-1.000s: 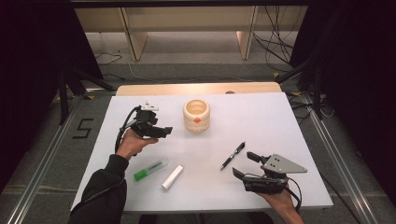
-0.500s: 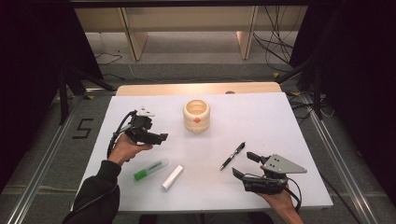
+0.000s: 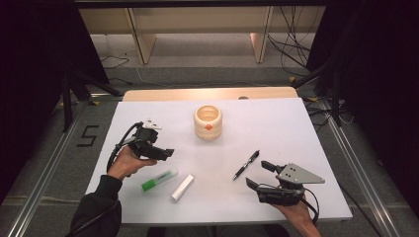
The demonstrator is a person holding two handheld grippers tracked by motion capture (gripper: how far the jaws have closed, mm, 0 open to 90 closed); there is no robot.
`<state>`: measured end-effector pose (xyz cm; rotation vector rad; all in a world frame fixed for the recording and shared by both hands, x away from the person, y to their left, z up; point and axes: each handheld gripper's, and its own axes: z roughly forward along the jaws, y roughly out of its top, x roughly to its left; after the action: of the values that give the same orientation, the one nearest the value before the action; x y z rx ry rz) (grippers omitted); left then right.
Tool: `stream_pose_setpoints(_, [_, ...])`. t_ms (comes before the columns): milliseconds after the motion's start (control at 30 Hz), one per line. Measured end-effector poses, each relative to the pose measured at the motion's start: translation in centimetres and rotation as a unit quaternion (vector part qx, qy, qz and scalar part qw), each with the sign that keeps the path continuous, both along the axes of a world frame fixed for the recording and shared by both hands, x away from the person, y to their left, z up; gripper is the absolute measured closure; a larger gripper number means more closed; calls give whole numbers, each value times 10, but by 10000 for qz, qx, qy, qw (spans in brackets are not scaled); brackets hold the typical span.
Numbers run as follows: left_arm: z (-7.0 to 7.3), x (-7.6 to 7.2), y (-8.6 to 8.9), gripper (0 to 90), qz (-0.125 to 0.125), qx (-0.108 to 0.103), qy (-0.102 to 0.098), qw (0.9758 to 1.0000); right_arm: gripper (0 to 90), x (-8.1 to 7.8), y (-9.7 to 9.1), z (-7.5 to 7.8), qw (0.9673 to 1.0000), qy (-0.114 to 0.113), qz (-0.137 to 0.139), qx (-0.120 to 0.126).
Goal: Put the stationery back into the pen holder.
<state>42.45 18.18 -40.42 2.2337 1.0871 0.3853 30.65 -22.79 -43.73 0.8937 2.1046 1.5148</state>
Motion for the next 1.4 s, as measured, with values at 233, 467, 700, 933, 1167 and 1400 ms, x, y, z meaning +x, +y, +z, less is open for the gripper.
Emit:
stream_pose_setpoints(233, [3, -9, 5, 179, -95, 275, 218, 9993, 227, -1, 1, 1, 10000, -34, 15, -11])
stream_pose_setpoints(467, [-8, -16, 6, 181, -251, 454, 598, 9969, 227, -1, 0, 1, 10000, -45, 3, -25])
stream_pose_setpoints(700, [-19, -24, 7, 190, -354, 612, 877, 9936, 227, -2, 1, 1, 10000, -39, 19, -57])
stream_pose_setpoints(933, [-27, -30, 7, 224, -448, 874, 1054, 9896, 227, -2, 0, 1, 10000, -45, 13, -62])
stream_pose_setpoints(1167, [-36, -33, 6, 273, -624, 1046, 1249, 9847, 227, -2, 1, 0, 10000, -27, 11, -76])
stream_pose_setpoints(1400, [-44, -34, 4, 338, -773, 1149, 1348, 9811, 228, -2, 0, 0, 10000, -18, 5, -66])
